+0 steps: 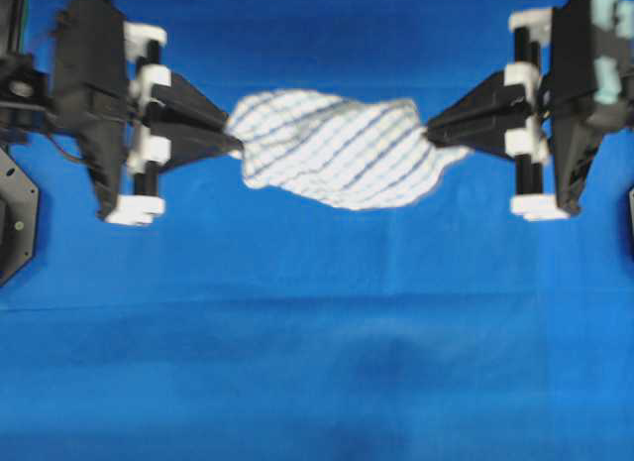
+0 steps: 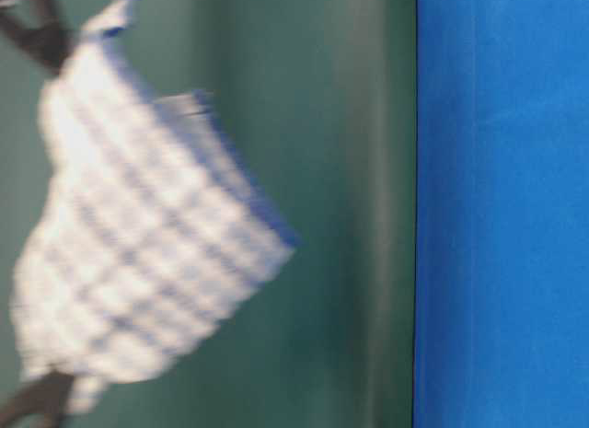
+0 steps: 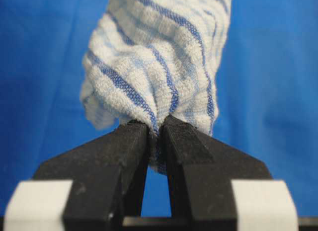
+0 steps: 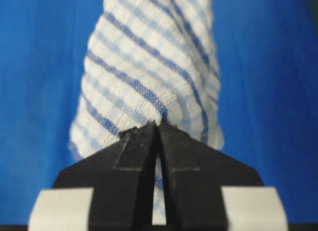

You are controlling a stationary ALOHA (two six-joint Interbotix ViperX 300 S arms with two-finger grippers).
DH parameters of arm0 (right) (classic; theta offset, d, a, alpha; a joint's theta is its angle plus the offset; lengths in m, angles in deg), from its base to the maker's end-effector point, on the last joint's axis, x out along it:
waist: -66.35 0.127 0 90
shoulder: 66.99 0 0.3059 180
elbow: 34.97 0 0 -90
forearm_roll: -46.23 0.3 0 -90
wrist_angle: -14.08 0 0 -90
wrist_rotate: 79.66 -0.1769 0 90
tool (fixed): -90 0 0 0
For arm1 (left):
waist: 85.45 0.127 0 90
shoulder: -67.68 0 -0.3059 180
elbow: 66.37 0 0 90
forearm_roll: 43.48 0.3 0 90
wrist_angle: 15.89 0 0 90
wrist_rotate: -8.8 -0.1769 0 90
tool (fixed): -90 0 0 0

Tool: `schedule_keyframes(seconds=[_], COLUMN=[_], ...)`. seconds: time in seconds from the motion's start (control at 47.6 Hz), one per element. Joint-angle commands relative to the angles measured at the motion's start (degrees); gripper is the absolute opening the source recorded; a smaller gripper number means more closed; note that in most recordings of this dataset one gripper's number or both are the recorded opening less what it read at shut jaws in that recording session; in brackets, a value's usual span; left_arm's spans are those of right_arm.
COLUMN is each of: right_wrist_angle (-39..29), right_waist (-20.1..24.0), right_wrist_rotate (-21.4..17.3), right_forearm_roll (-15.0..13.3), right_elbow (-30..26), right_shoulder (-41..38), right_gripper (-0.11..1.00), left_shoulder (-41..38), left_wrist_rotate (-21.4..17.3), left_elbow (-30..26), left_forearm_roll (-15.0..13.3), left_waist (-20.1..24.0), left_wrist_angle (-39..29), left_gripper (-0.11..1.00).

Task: Lift the towel with both arms.
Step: 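Lift the towel upward and away with both grippers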

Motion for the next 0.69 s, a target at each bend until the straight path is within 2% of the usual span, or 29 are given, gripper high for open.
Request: schedule_keyframes(seconds=[0.0, 0.231, 0.294, 0.504, 0.672], right_wrist_angle=[-1.76, -5.54, -6.15, -6.24, -6.15], right_waist=[-0.18, -0.18, -0.18, -0.18, -0.18], right_wrist_rotate=[0.18, 0.26, 0.35, 0.97, 1.23], right_forearm_roll=[-0.97, -2.29, -2.29, -2.29, -2.29], right_elbow=[-4.66, -12.48, -14.41, -15.38, -16.17], right_shoulder=[0.44, 0.44, 0.35, -0.62, -2.37], right_gripper=[0.02, 0.02, 0.02, 0.02, 0.02], left_shoulder=[1.93, 3.34, 3.34, 2.90, 2.90], left_wrist_rotate=[-0.18, -0.44, -1.58, -5.71, -5.89], left_elbow=[-4.66, -11.69, -12.92, -13.18, -13.18], left_forearm_roll=[0.00, 0.26, 0.26, 0.26, 0.26], left_waist=[0.53, 1.41, 1.49, 1.41, 1.58], left_wrist_angle=[-2.55, -6.94, -7.91, -9.05, -9.05], left_gripper=[0.06, 0.06, 0.06, 0.06, 0.06])
